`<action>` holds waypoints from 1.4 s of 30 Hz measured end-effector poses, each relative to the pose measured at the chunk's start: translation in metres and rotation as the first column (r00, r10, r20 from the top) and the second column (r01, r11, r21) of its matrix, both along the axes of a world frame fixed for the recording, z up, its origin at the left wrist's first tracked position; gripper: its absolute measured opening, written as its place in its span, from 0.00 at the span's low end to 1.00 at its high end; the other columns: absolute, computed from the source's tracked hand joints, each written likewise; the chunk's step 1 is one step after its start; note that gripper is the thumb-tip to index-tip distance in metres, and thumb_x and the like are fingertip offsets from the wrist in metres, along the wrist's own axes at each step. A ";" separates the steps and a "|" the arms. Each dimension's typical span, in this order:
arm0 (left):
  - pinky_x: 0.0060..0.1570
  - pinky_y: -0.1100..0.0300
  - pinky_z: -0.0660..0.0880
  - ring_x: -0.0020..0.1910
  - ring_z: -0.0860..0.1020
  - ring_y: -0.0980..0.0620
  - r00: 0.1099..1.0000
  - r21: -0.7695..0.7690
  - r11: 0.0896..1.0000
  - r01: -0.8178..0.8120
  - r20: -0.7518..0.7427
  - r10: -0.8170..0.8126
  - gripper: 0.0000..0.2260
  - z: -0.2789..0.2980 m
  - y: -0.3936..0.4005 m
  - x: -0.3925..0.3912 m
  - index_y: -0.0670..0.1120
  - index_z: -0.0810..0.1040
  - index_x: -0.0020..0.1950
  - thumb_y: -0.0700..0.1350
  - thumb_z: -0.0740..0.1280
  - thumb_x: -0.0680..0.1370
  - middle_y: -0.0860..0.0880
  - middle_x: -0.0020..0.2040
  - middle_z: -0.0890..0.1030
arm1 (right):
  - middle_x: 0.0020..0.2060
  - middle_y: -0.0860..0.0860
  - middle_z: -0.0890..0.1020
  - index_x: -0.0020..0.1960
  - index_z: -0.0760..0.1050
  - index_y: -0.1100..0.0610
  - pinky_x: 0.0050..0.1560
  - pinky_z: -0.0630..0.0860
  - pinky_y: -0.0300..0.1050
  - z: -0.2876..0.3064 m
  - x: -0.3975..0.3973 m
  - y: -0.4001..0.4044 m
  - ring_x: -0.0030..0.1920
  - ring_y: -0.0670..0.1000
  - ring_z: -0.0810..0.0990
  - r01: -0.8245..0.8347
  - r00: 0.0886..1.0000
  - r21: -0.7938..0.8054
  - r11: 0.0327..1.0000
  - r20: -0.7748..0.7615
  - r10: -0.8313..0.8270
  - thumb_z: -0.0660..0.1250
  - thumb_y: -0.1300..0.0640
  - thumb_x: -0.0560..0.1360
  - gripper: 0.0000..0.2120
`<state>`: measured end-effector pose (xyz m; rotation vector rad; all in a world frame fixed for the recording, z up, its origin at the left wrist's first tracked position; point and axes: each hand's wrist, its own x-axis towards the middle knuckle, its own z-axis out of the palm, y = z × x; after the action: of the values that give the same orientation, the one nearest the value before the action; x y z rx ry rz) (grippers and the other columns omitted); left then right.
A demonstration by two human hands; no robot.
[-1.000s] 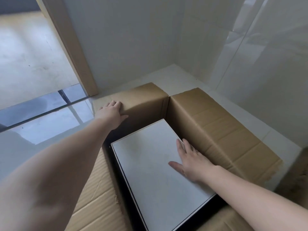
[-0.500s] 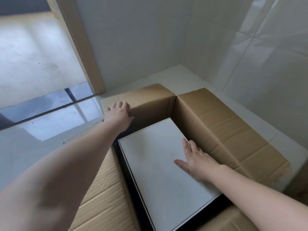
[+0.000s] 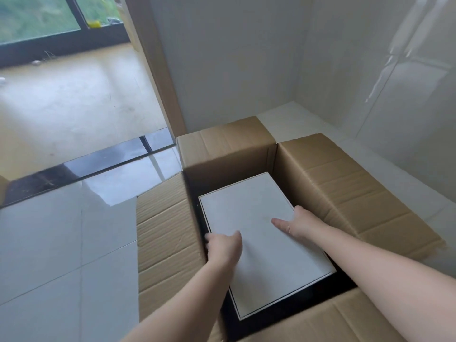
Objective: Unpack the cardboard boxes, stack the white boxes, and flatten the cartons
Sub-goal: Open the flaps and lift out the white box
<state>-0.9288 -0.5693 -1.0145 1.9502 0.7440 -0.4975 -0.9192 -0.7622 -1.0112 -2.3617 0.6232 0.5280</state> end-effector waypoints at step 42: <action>0.45 0.55 0.68 0.55 0.76 0.38 0.441 0.668 0.418 0.616 0.148 -0.885 0.28 0.564 -0.119 0.281 0.39 0.69 0.62 0.62 0.53 0.79 0.39 0.56 0.78 | 0.51 0.53 0.84 0.56 0.80 0.59 0.56 0.78 0.50 0.518 0.096 -0.054 0.52 0.53 0.82 0.570 0.592 0.561 0.601 0.227 -0.773 0.75 0.48 0.68 0.21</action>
<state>-0.6482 -0.6887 -0.4501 2.7724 -0.5501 -0.3031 -0.8235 -0.8161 -0.4930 -1.5274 1.0089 -0.2397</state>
